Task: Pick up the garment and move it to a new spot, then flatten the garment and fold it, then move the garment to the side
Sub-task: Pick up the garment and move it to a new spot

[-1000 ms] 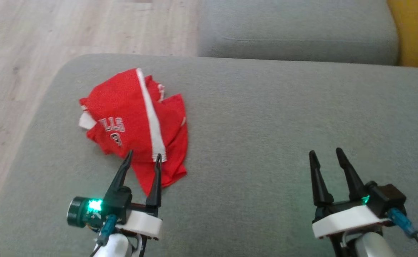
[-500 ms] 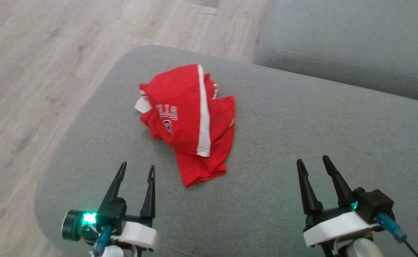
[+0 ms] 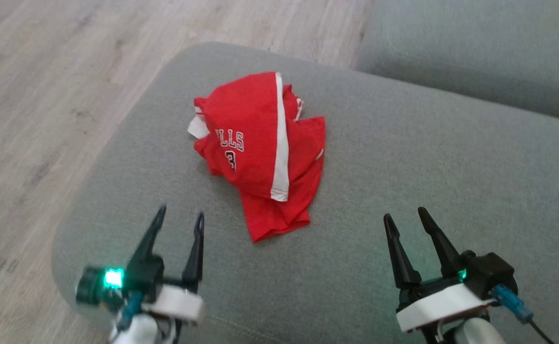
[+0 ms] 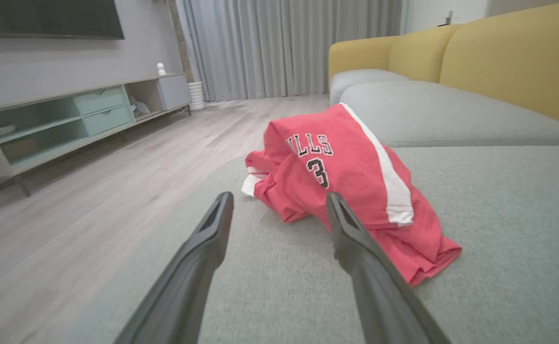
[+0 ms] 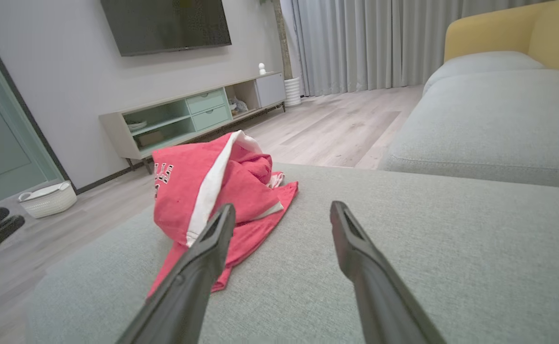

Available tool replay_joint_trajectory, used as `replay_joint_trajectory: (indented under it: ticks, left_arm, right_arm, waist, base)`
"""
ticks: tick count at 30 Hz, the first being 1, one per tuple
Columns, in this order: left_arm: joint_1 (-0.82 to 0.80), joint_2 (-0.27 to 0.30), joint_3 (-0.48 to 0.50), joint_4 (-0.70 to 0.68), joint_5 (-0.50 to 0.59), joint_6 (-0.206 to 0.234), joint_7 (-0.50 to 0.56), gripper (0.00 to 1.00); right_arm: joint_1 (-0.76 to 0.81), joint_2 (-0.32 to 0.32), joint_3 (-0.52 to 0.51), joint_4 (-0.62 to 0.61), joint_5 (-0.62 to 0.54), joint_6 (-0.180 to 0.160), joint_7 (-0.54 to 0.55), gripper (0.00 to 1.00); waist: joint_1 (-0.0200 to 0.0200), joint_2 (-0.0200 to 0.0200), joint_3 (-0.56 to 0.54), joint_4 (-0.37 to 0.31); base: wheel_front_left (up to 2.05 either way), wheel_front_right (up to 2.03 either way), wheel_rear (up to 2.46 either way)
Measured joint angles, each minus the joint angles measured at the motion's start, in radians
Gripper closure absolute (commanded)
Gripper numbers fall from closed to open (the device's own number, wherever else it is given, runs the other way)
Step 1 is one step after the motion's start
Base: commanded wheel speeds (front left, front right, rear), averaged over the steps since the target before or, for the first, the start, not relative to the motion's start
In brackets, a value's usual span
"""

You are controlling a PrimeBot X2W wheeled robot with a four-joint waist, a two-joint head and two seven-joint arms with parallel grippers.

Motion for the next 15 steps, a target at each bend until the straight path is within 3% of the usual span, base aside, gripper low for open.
replay_joint_trajectory:
  ticks: [4, 7, 11, 15]
  left_arm:
    - [-0.150, 0.039, -0.016, 0.020, 0.016, -0.065, 0.016, 0.00]
    - [-0.344, 0.080, -0.035, 0.051, 0.044, -0.132, 0.100, 0.00]
    - [-0.600, 0.106, -0.044, 0.110, 0.011, -0.199, 0.283, 0.00]
    - [-0.740, 0.125, -0.111, 0.199, -0.101, -0.220, 0.482, 0.00]
  right_arm:
    - [-0.020, 0.000, -0.005, -0.002, -0.025, 0.000, 0.000, 0.00]
    - [-0.055, -0.001, -0.020, -0.009, -0.035, 0.000, 0.000, 0.00]
    - [-0.094, -0.001, -0.031, -0.014, -0.050, 0.000, 0.000, 0.00]
    - [-0.119, -0.002, -0.030, -0.016, -0.049, 0.000, 0.000, 0.00]
  waist:
    - [0.0000, 0.0000, 0.047, -0.030]
    - [0.0002, 0.0000, 0.090, -0.054]
    - [0.0003, 0.0000, 0.151, -0.091]
    - [0.0003, 0.0000, 0.205, -0.131]
  base:
    - [0.00, 0.00, 0.00]
    - [0.00, 0.00, 0.00]
    - [0.00, 0.00, 0.00]
    - [0.00, 0.00, 0.00]
